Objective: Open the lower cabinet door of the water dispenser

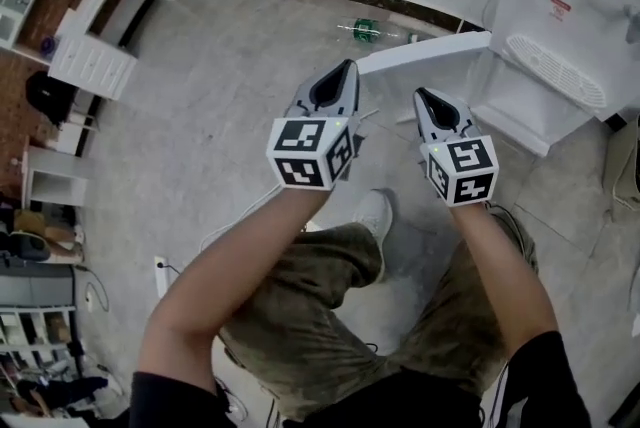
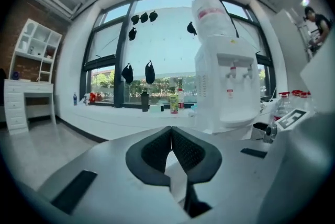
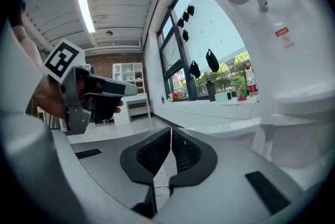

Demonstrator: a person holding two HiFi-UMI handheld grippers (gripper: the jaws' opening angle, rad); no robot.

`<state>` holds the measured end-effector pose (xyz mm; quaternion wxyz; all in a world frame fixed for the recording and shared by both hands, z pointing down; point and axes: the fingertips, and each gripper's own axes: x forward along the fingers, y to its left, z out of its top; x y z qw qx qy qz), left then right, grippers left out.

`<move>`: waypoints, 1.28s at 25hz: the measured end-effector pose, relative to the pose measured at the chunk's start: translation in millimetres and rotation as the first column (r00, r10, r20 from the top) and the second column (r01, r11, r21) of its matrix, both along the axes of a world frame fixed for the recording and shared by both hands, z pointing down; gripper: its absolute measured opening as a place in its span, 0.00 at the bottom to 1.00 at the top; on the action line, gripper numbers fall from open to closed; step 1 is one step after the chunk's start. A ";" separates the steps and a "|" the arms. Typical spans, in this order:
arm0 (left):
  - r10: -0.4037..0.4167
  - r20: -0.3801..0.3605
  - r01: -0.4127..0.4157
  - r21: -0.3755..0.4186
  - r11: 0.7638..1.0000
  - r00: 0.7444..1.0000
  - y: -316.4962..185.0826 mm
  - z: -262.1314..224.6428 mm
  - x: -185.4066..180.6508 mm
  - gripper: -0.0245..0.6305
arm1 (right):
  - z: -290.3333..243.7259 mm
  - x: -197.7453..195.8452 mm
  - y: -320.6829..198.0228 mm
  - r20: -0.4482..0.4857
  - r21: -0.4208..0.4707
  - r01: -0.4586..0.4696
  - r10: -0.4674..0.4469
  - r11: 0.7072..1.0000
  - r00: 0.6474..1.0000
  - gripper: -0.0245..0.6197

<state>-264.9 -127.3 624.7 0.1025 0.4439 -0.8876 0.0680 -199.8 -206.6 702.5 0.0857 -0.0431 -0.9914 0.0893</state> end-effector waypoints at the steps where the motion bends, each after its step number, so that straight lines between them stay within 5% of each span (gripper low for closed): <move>1: 0.030 0.029 -0.029 -0.008 1.000 0.999 -2.2 -11.0 -3.1 0.04 | -5.6 5.2 -6.6 0.001 0.007 -0.013 0.013 1.000 1.000 0.05; 4: 0.093 0.135 -0.094 -0.003 0.996 0.986 -9.7 -40.5 -6.0 0.04 | -14.4 22.3 -27.0 0.008 0.001 -0.059 0.059 0.998 0.998 0.04; 8: 0.115 0.113 -0.130 0.135 0.982 0.987 -28.4 -61.0 -7.8 0.04 | -36.4 37.5 -39.2 0.068 -0.012 -0.094 0.094 0.996 0.993 0.04; 12: 0.206 0.143 -0.230 0.179 0.957 0.968 -64.0 -63.0 -3.5 0.04 | -54.8 40.0 -50.8 0.087 0.037 -0.137 0.134 0.990 0.987 0.04; 22: 0.403 -0.103 -0.373 0.225 0.900 0.910 -109.3 -72.0 12.8 0.04 | -84.4 42.7 -73.7 -0.072 -0.020 -0.289 0.287 0.957 0.955 0.04; 27: 0.396 -0.213 -0.363 0.178 0.915 0.893 -74.0 -96.7 49.0 0.04 | -151.4 66.0 -45.8 -0.120 -0.012 -0.308 0.304 0.951 0.945 0.04; 32: 0.368 -0.315 -0.331 0.167 0.929 0.875 -42.2 -173.2 75.4 0.04 | -254.1 103.8 -50.3 -0.183 -0.040 -0.391 0.378 0.920 0.908 0.04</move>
